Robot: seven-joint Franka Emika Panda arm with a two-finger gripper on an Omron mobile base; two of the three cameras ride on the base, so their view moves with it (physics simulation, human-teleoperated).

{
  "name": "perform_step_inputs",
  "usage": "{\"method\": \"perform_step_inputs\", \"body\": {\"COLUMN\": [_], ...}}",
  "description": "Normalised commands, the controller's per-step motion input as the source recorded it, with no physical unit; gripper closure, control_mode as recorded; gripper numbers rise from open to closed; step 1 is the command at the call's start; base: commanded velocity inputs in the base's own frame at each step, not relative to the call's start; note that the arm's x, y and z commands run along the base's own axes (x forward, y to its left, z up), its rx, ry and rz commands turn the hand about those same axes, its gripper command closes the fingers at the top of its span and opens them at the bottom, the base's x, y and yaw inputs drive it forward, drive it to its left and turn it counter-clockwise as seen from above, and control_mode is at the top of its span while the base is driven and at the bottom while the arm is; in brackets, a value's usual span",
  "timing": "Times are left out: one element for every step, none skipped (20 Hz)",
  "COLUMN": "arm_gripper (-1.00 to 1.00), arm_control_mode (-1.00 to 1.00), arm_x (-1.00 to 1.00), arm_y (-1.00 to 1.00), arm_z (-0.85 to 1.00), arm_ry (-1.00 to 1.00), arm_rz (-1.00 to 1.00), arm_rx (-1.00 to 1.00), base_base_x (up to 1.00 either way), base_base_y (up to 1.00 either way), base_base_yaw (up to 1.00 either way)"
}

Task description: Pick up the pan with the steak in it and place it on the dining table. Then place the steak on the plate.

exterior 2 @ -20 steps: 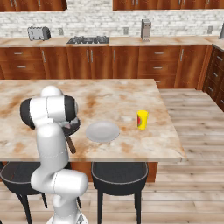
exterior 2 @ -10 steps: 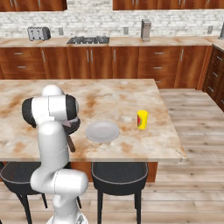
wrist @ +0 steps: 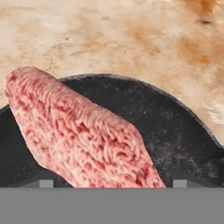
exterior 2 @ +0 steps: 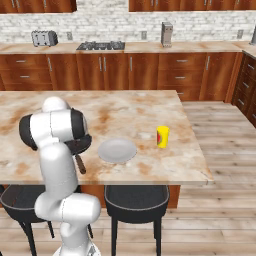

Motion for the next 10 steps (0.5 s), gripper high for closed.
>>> {"method": "perform_step_inputs", "body": {"arm_gripper": [1.00,1.00,1.00,1.00,1.00,1.00,1.00,1.00,1.00,1.00], "arm_control_mode": [-1.00,-1.00,-1.00,-1.00,-1.00,-1.00,-1.00,-1.00,-1.00,-1.00], "arm_x": [-0.42,-0.46,-0.54,-0.63,-0.70,-0.73,-0.76,-0.75,-0.75,-0.70], "arm_y": [-0.24,-0.27,-0.33,-0.39,-0.43,-0.45,-0.49,-0.56,-0.61,-0.63], "arm_z": [0.63,0.64,0.66,0.65,0.60,0.47,0.43,0.42,0.43,0.42], "arm_ry": [-0.08,-0.10,-0.11,-0.12,-0.12,-0.15,-0.16,-0.16,-0.14,-0.12], "arm_rz": [0.00,0.00,0.00,0.00,0.00,0.00,0.00,0.00,0.00,0.00], "arm_rx": [0.03,0.02,0.02,0.02,0.02,0.00,0.00,0.00,0.01,0.02], "base_base_x": [0.00,0.00,0.00,0.00,0.00,0.00,0.00,0.00,0.00,0.00], "base_base_y": [0.00,0.00,0.00,0.00,0.00,0.00,0.00,0.00,0.00,0.00], "base_base_yaw": [0.00,0.00,0.00,0.00,0.00,0.00,0.00,0.00,0.00,0.00]}}
